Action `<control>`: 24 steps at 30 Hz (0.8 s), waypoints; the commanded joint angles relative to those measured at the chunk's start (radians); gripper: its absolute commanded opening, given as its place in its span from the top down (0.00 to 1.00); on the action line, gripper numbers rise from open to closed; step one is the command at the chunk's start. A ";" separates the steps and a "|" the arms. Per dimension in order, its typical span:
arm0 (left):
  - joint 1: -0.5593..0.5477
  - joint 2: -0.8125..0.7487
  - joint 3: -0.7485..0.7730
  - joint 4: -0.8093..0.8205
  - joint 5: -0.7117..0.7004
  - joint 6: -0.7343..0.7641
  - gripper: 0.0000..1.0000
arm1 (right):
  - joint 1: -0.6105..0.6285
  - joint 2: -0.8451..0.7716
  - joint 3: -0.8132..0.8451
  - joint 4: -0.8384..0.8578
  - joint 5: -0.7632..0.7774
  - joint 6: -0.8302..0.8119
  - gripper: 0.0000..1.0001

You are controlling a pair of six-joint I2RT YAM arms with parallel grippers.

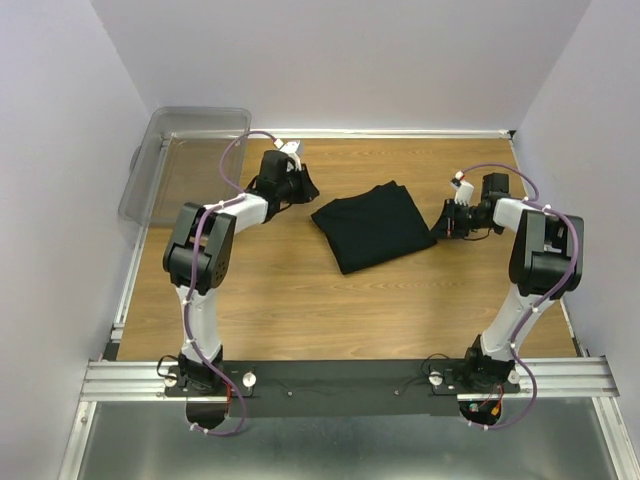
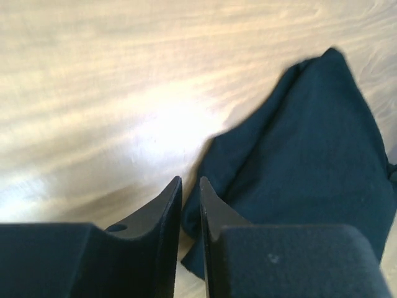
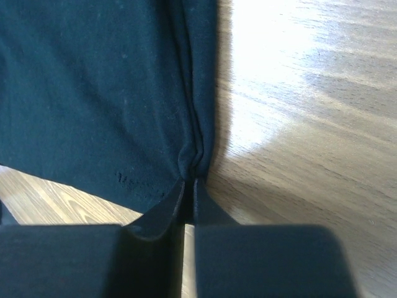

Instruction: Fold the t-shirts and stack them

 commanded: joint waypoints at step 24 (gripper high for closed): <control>-0.287 -0.228 -0.465 0.332 0.130 -0.112 0.81 | -0.012 -0.226 -0.040 -0.037 -0.067 -0.224 0.41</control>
